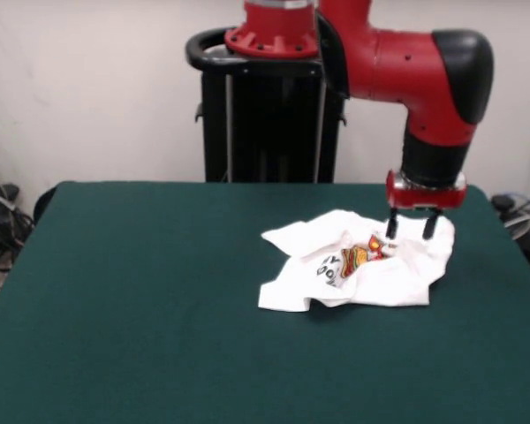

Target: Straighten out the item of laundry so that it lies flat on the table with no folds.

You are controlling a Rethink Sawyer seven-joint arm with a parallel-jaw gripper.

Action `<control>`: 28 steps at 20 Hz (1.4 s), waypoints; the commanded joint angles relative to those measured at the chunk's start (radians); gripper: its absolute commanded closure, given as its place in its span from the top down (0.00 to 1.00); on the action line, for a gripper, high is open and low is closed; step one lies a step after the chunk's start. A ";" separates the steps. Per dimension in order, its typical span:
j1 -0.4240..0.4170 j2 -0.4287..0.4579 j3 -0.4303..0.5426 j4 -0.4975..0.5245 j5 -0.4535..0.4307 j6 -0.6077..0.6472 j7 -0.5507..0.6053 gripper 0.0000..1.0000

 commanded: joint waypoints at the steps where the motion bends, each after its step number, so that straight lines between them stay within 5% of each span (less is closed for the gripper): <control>1: 0.064 -0.142 -0.086 -0.050 0.076 0.269 0.330 1.00; 7: 0.062 -0.171 -0.137 -0.139 0.056 0.413 0.333 1.00; 12: 0.110 -0.083 -0.229 -0.212 0.057 0.310 0.378 1.00; 19: 0.030 0.075 -0.199 -0.273 0.033 0.085 0.305 1.00; 28: 0.036 0.198 -0.229 -0.329 0.023 0.015 0.263 1.00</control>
